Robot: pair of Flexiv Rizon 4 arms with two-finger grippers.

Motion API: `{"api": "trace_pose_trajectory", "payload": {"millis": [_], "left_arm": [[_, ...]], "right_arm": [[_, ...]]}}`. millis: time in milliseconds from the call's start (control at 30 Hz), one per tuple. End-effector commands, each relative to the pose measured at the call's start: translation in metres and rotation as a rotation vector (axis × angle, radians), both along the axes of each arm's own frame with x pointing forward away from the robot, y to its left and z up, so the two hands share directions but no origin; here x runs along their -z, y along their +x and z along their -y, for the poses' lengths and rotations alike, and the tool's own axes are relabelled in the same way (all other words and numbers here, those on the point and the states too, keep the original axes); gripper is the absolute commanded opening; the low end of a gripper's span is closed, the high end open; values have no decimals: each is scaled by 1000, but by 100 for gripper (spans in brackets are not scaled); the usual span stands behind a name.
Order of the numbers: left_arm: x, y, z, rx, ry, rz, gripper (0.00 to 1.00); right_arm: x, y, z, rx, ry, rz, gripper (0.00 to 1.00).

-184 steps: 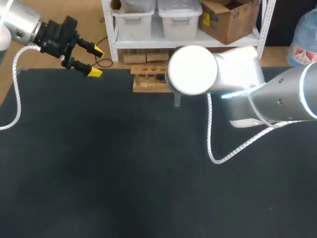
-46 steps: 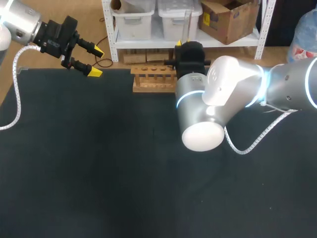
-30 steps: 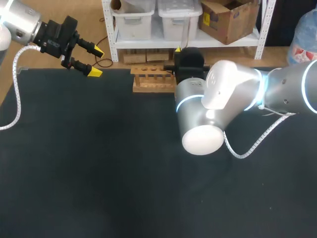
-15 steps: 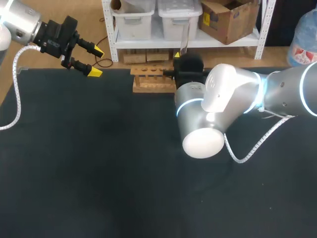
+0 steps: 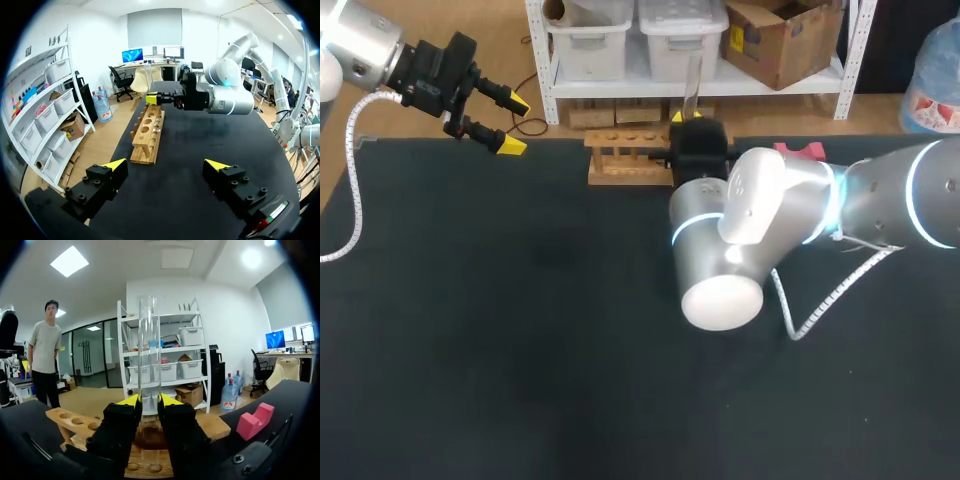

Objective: Grasp the test tube, adjust it, and insert it.

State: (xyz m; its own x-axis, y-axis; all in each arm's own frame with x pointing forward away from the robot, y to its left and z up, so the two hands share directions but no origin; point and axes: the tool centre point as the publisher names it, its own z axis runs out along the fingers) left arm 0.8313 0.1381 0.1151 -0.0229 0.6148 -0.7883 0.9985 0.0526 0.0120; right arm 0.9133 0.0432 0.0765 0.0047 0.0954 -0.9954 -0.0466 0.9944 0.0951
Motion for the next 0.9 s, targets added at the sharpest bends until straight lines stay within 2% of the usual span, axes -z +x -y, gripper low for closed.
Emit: {"api": "trace_pose_trajectory", "payload": {"millis": [33, 600, 633, 667, 700, 900], "left_arm": [[1, 0, 0, -1, 0, 2, 100], [1, 0, 0, -1, 0, 2, 100], [1, 0, 0, -1, 0, 2, 100], [1, 0, 0, -1, 0, 2, 100], [1, 0, 0, -1, 0, 2, 100], [1, 0, 0, -1, 0, 2, 100]], "right_arm": [[4, 0, 4, -189, 0, 29, 0], [8, -3, 6, -219, -28, 18, 0], [8, -4, 6, -224, -29, 15, 16], [8, -4, 6, -227, -28, 11, 85], [8, -4, 6, -229, -27, 7, 100], [5, -7, 10, -225, -16, -11, 100]]}}
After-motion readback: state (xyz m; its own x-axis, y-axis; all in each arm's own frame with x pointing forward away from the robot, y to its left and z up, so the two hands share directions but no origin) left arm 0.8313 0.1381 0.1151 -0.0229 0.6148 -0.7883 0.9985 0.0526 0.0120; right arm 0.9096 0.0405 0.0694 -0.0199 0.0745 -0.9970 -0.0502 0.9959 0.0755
